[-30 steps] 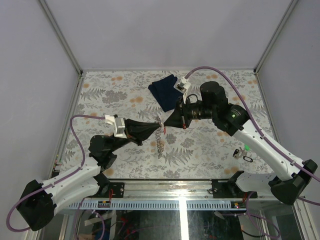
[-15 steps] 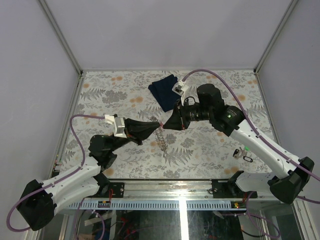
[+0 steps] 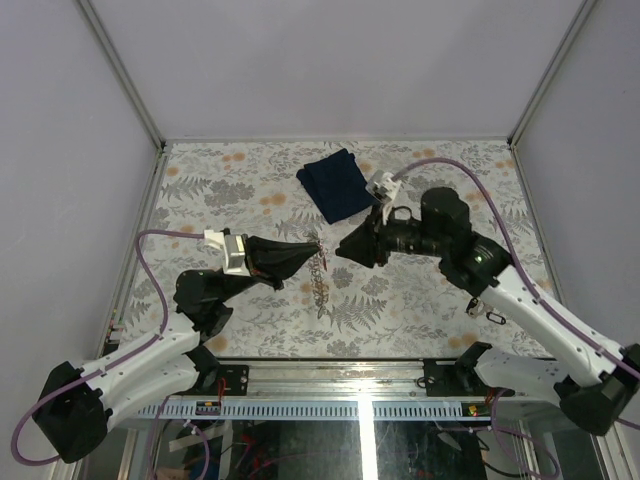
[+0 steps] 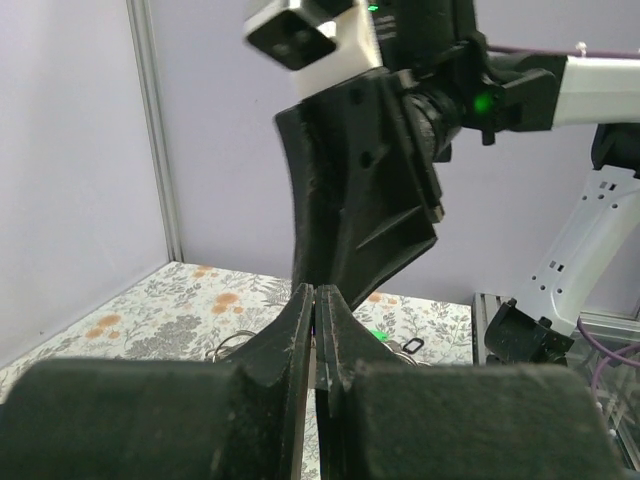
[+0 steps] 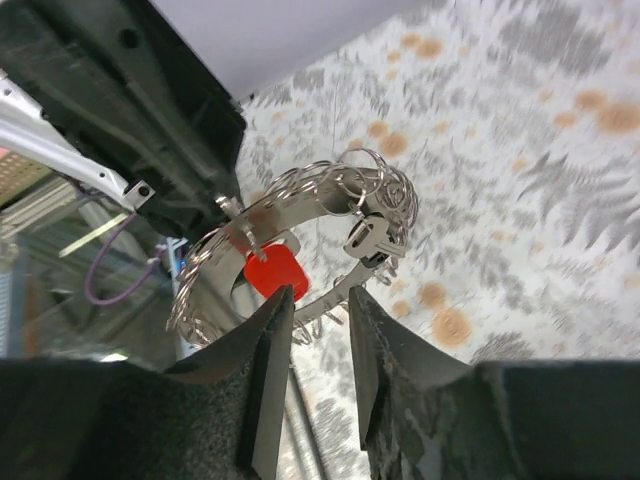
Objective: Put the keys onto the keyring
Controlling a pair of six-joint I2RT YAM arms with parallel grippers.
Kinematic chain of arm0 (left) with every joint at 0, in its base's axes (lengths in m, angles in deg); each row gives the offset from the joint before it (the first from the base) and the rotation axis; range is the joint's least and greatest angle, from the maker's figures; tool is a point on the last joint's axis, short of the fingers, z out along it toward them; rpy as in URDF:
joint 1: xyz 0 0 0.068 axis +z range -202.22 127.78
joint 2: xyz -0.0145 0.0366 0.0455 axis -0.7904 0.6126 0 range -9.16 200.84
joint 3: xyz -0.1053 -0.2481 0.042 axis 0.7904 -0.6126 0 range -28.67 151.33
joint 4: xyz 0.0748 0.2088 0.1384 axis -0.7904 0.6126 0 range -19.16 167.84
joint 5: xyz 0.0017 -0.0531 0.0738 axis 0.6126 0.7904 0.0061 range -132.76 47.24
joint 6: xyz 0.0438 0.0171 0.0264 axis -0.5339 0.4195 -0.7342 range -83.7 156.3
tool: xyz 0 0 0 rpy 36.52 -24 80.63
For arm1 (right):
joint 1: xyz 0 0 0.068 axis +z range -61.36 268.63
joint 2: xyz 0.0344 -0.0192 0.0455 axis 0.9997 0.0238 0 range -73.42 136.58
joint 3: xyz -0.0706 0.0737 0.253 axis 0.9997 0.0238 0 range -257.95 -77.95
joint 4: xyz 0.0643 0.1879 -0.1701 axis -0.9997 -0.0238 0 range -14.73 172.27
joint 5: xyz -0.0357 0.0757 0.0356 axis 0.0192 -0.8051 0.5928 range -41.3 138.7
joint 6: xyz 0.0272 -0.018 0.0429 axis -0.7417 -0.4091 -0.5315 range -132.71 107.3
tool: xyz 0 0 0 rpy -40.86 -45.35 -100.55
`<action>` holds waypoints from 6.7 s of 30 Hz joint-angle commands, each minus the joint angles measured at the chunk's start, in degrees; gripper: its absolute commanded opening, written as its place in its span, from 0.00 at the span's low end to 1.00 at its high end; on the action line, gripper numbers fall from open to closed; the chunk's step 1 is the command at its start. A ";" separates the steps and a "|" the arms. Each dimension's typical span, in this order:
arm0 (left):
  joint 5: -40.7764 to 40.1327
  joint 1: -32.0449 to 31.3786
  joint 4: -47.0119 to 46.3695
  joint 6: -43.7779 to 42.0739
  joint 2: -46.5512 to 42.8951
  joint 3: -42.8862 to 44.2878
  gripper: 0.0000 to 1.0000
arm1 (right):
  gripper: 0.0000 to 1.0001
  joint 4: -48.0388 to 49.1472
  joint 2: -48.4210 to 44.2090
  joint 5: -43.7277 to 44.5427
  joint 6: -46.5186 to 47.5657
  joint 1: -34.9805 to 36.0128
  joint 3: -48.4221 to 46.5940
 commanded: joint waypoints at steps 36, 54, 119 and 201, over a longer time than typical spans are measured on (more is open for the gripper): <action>9.28 0.24 -6.97 2.91 2.15 6.58 0.00 | 0.34 51.73 -4.46 -19.45 1.52 -0.12 18.77; 10.60 0.23 -7.16 3.35 3.19 7.11 0.00 | 0.19 53.76 -3.00 -20.58 -0.22 -0.08 18.64; 20.20 -1.75 52.12 -25.86 7.06 27.30 0.26 | 0.00 -50.87 20.09 7.99 31.41 9.93 -41.46; 21.95 -3.54 60.47 -32.47 10.30 30.31 0.15 | 0.00 -45.19 15.73 12.95 30.37 10.19 -38.16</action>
